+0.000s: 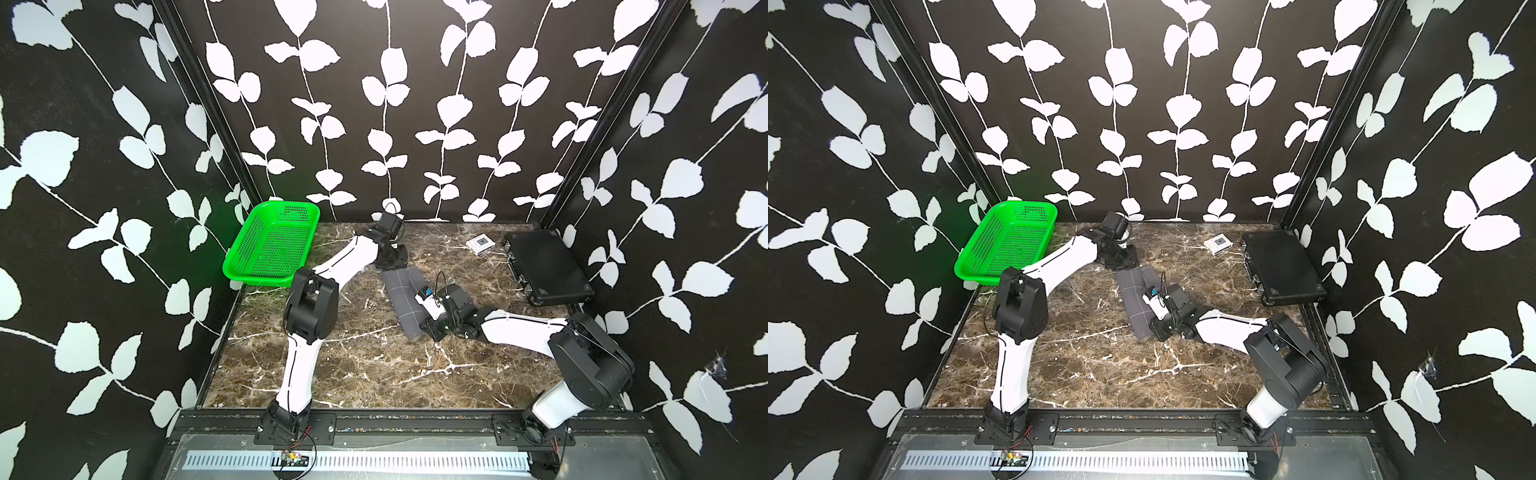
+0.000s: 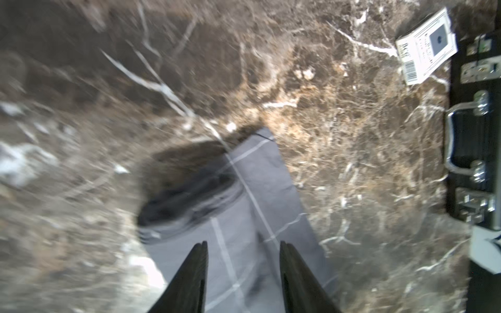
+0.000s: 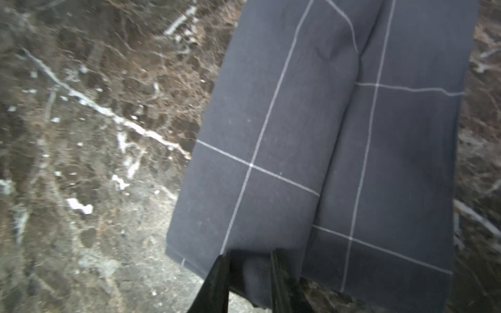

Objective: Roll up the pillowcase
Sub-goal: Roll the pillowcase at the center of the board.

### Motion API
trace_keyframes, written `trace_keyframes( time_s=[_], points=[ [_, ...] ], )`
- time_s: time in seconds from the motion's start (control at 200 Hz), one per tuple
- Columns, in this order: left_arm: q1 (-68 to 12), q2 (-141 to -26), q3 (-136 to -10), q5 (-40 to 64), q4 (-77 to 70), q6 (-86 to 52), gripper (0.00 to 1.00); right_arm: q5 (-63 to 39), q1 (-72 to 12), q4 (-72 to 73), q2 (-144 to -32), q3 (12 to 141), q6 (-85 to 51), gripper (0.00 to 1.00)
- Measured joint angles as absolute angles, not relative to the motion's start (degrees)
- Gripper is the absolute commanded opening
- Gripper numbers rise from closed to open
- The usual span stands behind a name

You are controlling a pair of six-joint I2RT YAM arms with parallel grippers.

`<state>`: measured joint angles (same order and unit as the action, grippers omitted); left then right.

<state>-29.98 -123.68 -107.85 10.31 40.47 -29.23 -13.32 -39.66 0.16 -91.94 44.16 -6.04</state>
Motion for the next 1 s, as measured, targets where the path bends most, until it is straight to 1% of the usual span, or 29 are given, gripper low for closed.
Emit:
trace_keyframes(
  time_s=[0.275, 0.39, 0.51, 0.68, 0.77, 0.825, 0.9, 1.0],
  points=[
    [-28.73, -128.22, -110.78, 9.8, 44.6, -17.54, 0.42, -10.28, -39.66, -1.74, -92.64, 44.75, -6.07, 0.29],
    [-28.71, -130.63, -111.72, 7.64, 45.54, -14.22, 0.42, -9.54, -39.66, -2.35, -92.64, 45.04, -6.04, 0.29],
    [-28.42, -132.2, -111.72, 7.51, 45.34, -12.29, 0.41, -8.99, -39.66, -3.25, -92.44, 45.43, -6.0, 0.3],
    [-27.75, -133.12, -111.72, 7.86, 44.93, -10.76, 0.34, -8.05, -39.66, -5.56, -88.75, 45.43, -5.21, 0.32],
    [-27.44, -133.12, -111.61, 7.9, 44.73, -10.37, 0.3, -6.94, -40.01, -6.63, -86.24, 45.54, -4.21, 0.37],
    [-27.2, -133.12, -111.53, 7.92, 44.66, -10.15, 0.28, -5.91, -40.82, -7.27, -85.21, 45.84, -3.25, 0.43],
    [-26.83, -133.12, -111.28, 7.97, 44.62, -10.02, 0.25, -3.81, -43.31, -8.08, -84.84, 47.18, -2.0, 0.52],
    [-26.48, -133.12, -111.22, 8.08, 44.64, -9.87, 0.24, 0.38, -48.18, -8.14, -85.89, 49.58, 0.36, 0.59]
  ],
)
